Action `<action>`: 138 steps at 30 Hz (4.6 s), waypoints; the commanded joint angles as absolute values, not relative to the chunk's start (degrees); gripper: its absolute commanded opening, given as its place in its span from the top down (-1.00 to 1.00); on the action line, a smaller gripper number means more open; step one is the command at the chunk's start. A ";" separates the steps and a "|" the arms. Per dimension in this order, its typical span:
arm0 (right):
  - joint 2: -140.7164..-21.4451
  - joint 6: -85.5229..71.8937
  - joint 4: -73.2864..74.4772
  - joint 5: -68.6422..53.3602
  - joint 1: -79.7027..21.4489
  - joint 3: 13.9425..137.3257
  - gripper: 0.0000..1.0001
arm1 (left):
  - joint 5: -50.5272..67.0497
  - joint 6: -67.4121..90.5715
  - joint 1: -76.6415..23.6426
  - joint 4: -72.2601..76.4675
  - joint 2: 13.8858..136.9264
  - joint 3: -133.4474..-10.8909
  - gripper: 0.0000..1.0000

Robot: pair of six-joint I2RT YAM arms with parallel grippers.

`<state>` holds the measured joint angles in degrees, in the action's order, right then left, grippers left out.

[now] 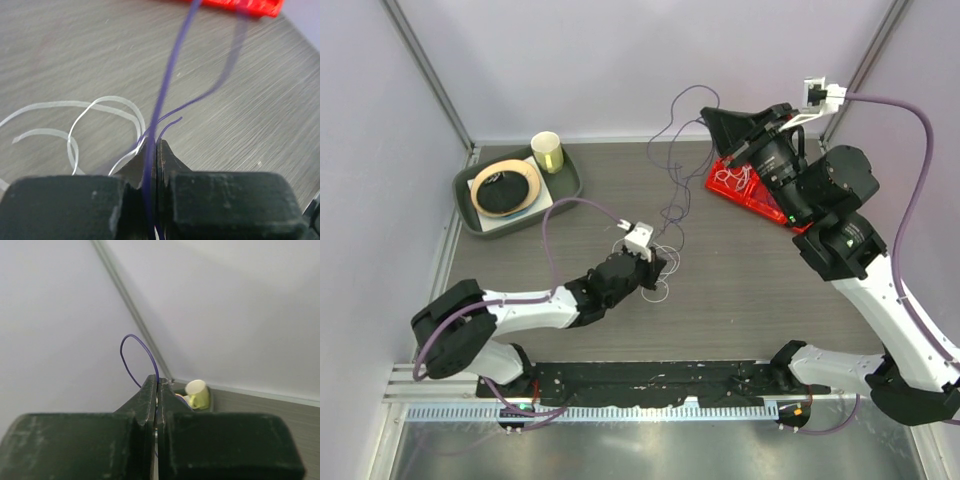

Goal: Untangle the cables

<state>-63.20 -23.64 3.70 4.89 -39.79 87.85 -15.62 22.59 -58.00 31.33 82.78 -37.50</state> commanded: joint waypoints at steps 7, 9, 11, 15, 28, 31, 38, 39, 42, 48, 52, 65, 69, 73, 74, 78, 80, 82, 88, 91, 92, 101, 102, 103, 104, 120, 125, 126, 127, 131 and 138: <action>-64.17 -0.98 4.06 47.53 -37.54 86.84 0.98 | -43.65 43.21 -57.57 0.66 59.79 -26.02 1.00; -62.94 -0.35 3.26 47.46 -37.18 85.17 0.99 | -50.76 51.03 -56.52 -12.52 54.61 -26.80 1.00; -61.44 1.13 2.46 49.03 -36.65 84.29 0.99 | -53.60 59.35 -53.19 -24.70 51.34 -27.59 1.00; -61.00 3.08 2.28 49.84 -33.23 84.55 0.99 | -51.96 66.00 -42.22 -35.40 45.10 -28.83 1.00; -67.84 10.90 3.34 49.84 -9.78 90.79 0.99 | -59.15 80.95 -32.79 -59.23 39.29 -33.40 1.00; -70.48 9.94 4.91 44.40 -0.81 92.45 0.99 | -59.68 81.03 -32.08 -60.37 39.73 -33.66 1.00; -72.58 6.50 6.85 33.04 5.88 97.10 0.99 | -62.49 88.23 -31.64 -67.40 36.74 -34.63 1.00; -73.99 7.90 9.03 33.83 6.85 99.03 0.99 | -63.45 91.46 -31.64 -69.85 36.04 -34.54 1.00; -77.95 9.66 9.93 36.20 12.38 103.97 0.99 | -64.94 98.77 -31.38 -74.78 34.72 -34.80 1.00; -77.53 3.53 12.66 25.78 18.37 104.51 0.99 | -64.95 98.53 -31.38 -74.09 32.70 -34.19 1.00; -76.56 -1.48 14.94 14.19 18.37 105.81 0.99 | -64.87 95.30 -31.29 -73.05 32.61 -34.45 1.00; -71.63 -19.77 2.99 -16.17 18.37 103.70 0.99 | -42.55 61.80 -31.29 -31.22 21.27 -20.84 0.99; -74.17 -26.01 -4.28 -16.08 18.37 105.03 0.99 | -42.45 60.56 -31.38 -29.62 21.00 -20.39 1.00; -77.51 -29.61 -8.69 -16.78 18.37 106.26 0.99 | -42.19 59.33 -31.29 -29.62 23.46 -21.27 0.98; -78.48 -29.97 -10.18 -17.31 18.37 106.26 0.99 | -41.93 58.89 -31.38 -29.27 23.90 -21.36 0.97; -81.03 -31.81 -14.58 -18.28 18.28 104.60 0.99 | -38.33 56.17 -31.29 -24.71 25.93 -20.22 0.90; -82.08 -32.52 -17.30 -17.58 18.28 103.71 0.99 | -36.23 53.80 -31.29 -20.84 27.50 -19.69 0.87; -84.54 -32.43 -17.67 -17.84 18.02 104.59 0.99 | -35.07 51.78 -31.29 -19.26 28.82 -19.51 0.83; -91.12 -30.23 -21.70 -16.36 16.79 104.24 0.99 | -33.75 50.63 -31.29 -16.61 33.83 -19.95 0.82; -94.65 -28.66 -20.92 -15.65 16.79 105.99 0.99 | -33.84 50.27 -31.29 -16.61 34.54 -20.39 0.82; -96.66 -28.30 -20.66 -15.64 16.79 106.34 0.99 | -33.84 50.10 -31.29 -16.70 34.45 -20.39 0.82; -98.88 -27.78 -21.19 -15.12 14.77 110.03 0.99 | -34.10 50.10 -31.29 -17.75 31.03 -19.69 0.82; -98.70 -27.69 -21.09 -14.94 14.42 111.08 0.99 | -34.19 50.10 -31.38 -17.93 30.68 -19.60 0.82; -98.44 -27.86 -21.18 -14.77 14.15 111.35 0.99 | -34.28 50.10 -31.29 -18.02 30.59 -19.69 0.82; -98.35 -28.04 -21.36 -14.59 13.98 111.53 0.99 | -34.28 50.10 -31.29 -18.28 30.50 -19.69 0.82; -95.45 -24.00 -21.45 -11.52 11.86 104.33 0.99 | -34.80 49.92 -31.38 -19.95 31.02 -20.39 0.82; -96.33 -22.07 -21.53 -10.64 11.78 103.27 0.99 | -35.07 50.01 -31.38 -19.95 31.99 -20.57 0.83; -96.15 -21.63 -21.71 -10.11 11.78 102.49 0.99 | -35.07 50.01 -31.29 -19.95 32.17 -20.48 0.83; -96.07 -21.19 -21.88 -9.85 11.86 102.13 0.99 | -35.16 49.92 -31.38 -19.95 32.43 -20.48 0.83; -95.89 -18.38 -21.89 -8.61 11.87 100.46 0.99 | -35.42 50.01 -31.29 -19.78 33.13 -20.65 0.83; -94.93 -16.35 -23.73 -7.65 11.78 93.19 0.98 | -35.42 50.27 -31.29 -19.34 34.63 -20.74 0.83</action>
<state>-97.12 -18.39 -19.86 -9.08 11.90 97.17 -34.06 50.52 -31.68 -20.40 33.93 -19.79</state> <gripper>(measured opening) 0.033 0.087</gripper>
